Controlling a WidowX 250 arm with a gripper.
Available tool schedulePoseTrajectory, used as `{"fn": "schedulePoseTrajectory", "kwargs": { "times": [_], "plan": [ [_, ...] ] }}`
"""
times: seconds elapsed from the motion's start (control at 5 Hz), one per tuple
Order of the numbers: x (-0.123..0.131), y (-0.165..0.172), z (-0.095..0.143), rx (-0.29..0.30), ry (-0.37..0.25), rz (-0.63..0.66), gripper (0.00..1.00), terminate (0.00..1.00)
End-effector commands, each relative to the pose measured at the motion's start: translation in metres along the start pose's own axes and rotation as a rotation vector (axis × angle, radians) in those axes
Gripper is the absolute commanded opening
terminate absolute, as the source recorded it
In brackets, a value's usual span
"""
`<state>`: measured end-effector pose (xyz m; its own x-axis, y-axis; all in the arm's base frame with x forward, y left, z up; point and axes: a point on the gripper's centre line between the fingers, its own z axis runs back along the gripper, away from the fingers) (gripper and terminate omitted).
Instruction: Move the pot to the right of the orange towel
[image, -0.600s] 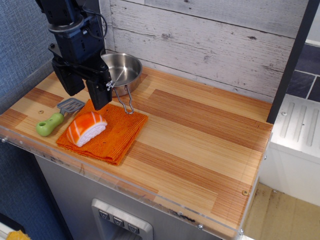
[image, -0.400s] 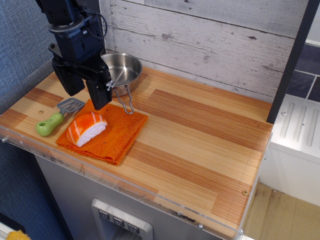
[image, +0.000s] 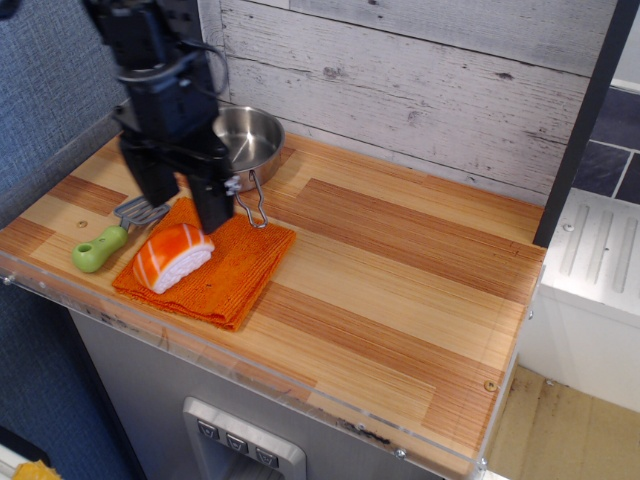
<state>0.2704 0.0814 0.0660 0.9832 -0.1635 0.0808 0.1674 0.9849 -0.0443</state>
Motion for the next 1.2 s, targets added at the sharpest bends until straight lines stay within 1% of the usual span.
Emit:
{"fn": "schedulePoseTrajectory", "kwargs": {
  "times": [0.0, 0.2, 0.4, 0.8, 1.0],
  "plan": [
    [0.035, 0.000, 0.008, 0.003, -0.062, 0.008, 1.00, 0.00],
    [0.052, 0.002, 0.013, 0.055, -0.102, 0.011, 1.00, 0.00],
    [0.072, 0.006, 0.015, 0.109, -0.122, 0.004, 1.00, 0.00],
    [0.097, 0.018, 0.001, 0.193, -0.102, -0.017, 1.00, 0.00],
    [0.106, 0.027, -0.007, 0.240, -0.099, -0.019, 1.00, 0.00]
  ]
}}
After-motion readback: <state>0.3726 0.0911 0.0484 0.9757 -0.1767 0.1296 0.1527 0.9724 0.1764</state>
